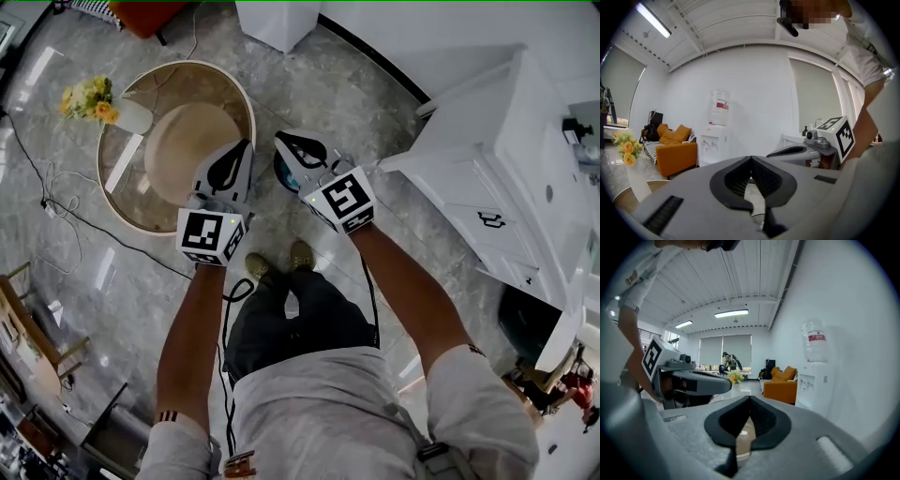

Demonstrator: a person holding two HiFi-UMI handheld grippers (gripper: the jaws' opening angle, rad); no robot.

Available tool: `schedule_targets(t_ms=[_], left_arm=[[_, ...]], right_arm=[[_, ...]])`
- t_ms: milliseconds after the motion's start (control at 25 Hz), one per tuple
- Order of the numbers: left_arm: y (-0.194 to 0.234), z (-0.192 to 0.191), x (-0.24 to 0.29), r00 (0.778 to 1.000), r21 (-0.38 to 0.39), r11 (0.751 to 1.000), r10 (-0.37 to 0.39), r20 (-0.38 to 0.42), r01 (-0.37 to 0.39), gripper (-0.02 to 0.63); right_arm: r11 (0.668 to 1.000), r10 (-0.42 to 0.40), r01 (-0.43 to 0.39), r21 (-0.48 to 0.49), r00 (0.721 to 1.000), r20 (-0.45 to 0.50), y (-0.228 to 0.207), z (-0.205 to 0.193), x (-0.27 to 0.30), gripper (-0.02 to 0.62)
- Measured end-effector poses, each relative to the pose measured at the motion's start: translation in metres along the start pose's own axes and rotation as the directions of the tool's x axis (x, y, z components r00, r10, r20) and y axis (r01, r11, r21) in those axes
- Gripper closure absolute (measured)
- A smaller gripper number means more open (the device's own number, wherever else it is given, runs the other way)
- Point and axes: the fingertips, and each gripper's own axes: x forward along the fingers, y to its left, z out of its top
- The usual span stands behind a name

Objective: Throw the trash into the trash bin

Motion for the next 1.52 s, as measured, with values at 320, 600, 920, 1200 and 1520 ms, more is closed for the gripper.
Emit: schedule_targets(t_ms=[320,600,920,1200,1520], left_arm=[[0.019,0.073,-0.050,0.995,0.009,0.998,0.067,0.070,-0.068,0.607],[0.020,0.129,-0.087,0.988,0.034,0.995,0.089,0.128,-0.094,0.607],[0.011,0.174,-0.110,0.978,0.078,0.993,0.078,0.192,-0.094,0.607],[0.006,0.189,-0.117,0.976,0.100,0.992,0.061,0.208,-0.083,0.607],[-0.001,0.193,-0.116,0.976,0.100,0.993,0.048,0.212,-0.071,0.607]], right_arm=[[0.997,0.070,-0.075,0.029,0.985,0.159,0.047,0.098,0.002,0.595],[0.995,0.102,-0.101,-0.013,0.966,0.236,0.078,0.162,-0.003,0.597],[0.994,0.112,-0.107,-0.033,0.952,0.285,0.094,0.202,-0.017,0.597],[0.993,0.118,-0.107,-0.053,0.950,0.291,0.100,0.216,-0.023,0.597],[0.993,0.116,-0.104,-0.059,0.953,0.280,0.098,0.218,-0.025,0.597]])
